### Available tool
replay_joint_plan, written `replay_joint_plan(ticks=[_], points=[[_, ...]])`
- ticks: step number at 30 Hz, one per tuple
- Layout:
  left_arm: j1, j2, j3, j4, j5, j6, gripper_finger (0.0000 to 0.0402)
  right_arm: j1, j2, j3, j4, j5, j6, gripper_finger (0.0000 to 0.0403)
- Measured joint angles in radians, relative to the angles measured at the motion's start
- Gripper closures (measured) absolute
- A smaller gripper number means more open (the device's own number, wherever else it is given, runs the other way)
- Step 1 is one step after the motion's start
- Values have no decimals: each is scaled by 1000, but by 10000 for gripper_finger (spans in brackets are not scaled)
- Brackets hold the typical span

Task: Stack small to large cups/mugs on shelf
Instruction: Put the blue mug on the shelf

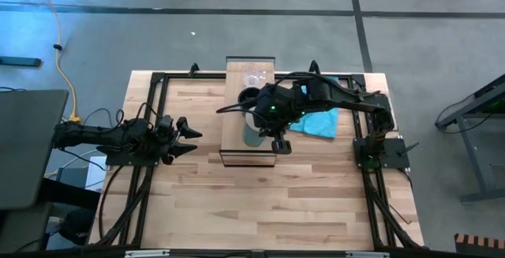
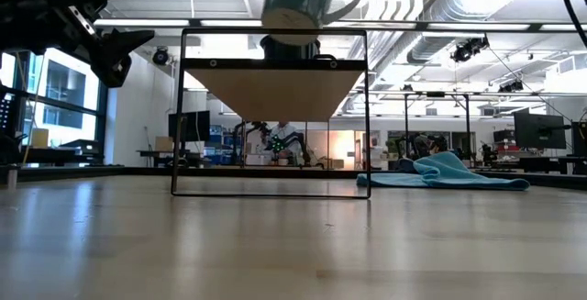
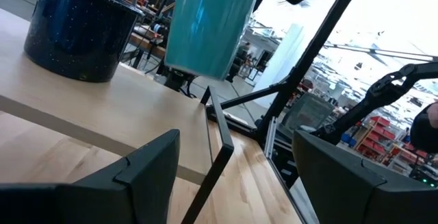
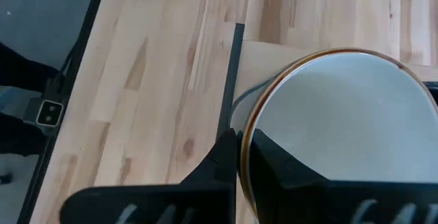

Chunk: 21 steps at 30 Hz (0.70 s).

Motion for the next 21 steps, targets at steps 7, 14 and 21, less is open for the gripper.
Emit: replay_joint_plan(ticks=[7, 14, 21], points=[[0, 0, 0, 0, 0, -8, 131, 0, 25, 0, 3, -15, -5, 403], [0, 0, 0, 0, 0, -9, 131, 0, 29, 0, 9, -15, -5, 403], [0, 0, 0, 0, 0, -15, 131, -1, 40, -2, 37, -14, -22, 403]])
